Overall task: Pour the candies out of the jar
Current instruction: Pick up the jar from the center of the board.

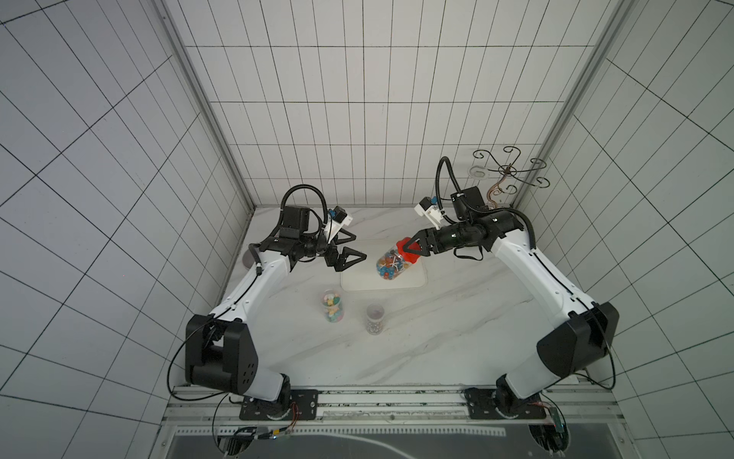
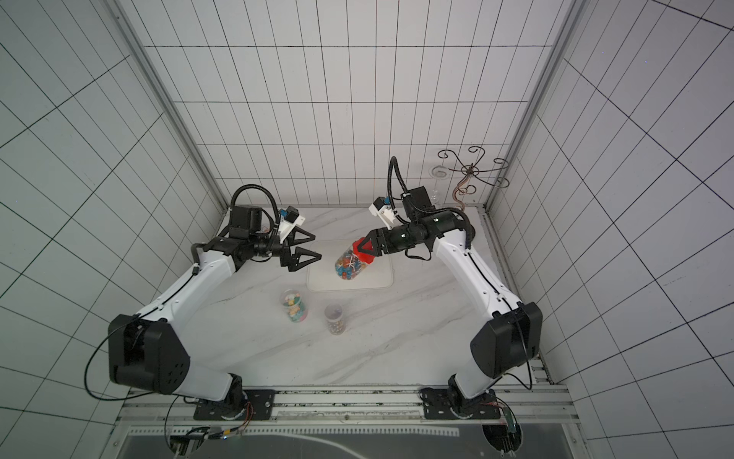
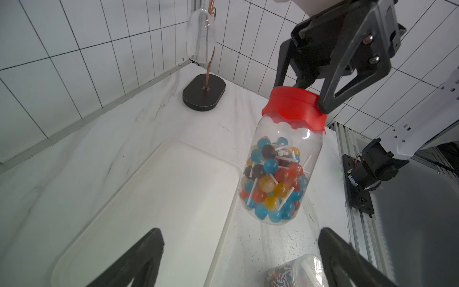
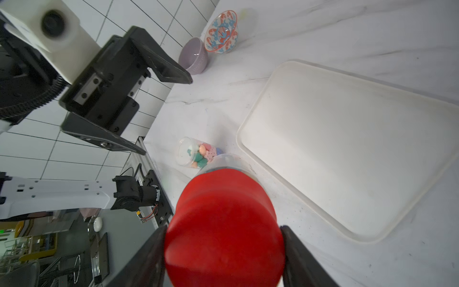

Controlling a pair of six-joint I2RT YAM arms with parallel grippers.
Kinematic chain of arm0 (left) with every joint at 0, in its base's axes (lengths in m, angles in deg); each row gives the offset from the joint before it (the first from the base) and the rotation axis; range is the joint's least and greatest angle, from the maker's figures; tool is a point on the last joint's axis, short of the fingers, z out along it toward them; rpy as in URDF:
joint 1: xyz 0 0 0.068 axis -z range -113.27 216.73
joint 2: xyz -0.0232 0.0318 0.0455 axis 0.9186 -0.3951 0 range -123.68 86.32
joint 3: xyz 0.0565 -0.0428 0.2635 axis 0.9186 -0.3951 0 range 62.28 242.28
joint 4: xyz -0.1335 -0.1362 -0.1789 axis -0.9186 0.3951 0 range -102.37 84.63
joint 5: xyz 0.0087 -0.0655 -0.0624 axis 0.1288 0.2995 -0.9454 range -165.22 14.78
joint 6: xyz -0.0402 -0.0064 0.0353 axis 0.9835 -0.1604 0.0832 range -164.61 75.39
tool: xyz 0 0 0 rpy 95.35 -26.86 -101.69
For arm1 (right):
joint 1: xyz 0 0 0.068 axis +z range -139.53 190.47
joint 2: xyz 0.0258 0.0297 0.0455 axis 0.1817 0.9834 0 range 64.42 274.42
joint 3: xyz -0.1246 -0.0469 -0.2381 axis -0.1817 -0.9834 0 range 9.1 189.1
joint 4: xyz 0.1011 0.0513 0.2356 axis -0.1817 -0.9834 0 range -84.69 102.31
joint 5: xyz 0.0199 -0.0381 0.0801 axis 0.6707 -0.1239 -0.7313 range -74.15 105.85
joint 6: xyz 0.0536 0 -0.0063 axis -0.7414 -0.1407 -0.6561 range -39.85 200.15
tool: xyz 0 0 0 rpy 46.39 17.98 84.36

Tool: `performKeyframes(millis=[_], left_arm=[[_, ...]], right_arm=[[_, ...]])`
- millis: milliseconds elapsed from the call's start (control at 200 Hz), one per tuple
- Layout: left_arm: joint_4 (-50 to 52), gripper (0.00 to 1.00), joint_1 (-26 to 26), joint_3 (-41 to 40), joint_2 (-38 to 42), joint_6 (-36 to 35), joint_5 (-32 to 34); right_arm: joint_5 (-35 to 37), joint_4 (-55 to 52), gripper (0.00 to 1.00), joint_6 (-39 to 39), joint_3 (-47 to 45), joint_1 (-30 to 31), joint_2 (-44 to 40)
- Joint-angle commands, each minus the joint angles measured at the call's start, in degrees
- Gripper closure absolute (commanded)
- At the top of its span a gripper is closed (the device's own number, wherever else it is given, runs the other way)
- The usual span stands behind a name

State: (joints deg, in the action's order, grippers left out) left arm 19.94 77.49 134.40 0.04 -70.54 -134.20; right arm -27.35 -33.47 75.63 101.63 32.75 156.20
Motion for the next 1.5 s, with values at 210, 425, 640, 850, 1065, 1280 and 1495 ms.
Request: performKeyframes(millis=[210, 425, 640, 850, 1065, 1280, 1495], left_arm=[[13.91, 0.03, 3.95, 4.44, -3.89, -12.83, -2.22], [13.83, 0.03, 4.27, 4.3, -2.86, -12.83, -3.27], [13.08, 0.03, 4.3, 4.57, -4.26, -12.04, -2.89], [10.14, 0.03, 4.35, 3.93, -5.0, -9.85, -2.29], [7.2, 0.03, 4.35, 3.14, -4.37, -7.6, -1.93], [7.13, 0.21, 4.35, 2.64, -3.52, -7.48, -1.25], [7.92, 0.33, 4.35, 3.32, -2.54, -7.15, 0.26]], right_arm=[[-10.26, 5.67, 0.73, -0.67, 7.63, 1.4, 2.1], [-10.54, 7.27, 0.73, -1.82, 9.66, 3.16, 4.95], [-11.7, 8.73, 0.74, -3.28, 11.75, 4.66, 6.56], [-12.92, 10.16, 0.76, -4.49, 11.91, 5.13, 6.5], [-12.8, 10.19, 0.76, -4.54, 11.85, 5.72, 7.02], [-12.61, 10.26, 0.76, -4.36, 11.93, 5.67, 6.85], [-11.73, 9.26, 0.72, -3.58, 11.56, 5.42, 6.81]])
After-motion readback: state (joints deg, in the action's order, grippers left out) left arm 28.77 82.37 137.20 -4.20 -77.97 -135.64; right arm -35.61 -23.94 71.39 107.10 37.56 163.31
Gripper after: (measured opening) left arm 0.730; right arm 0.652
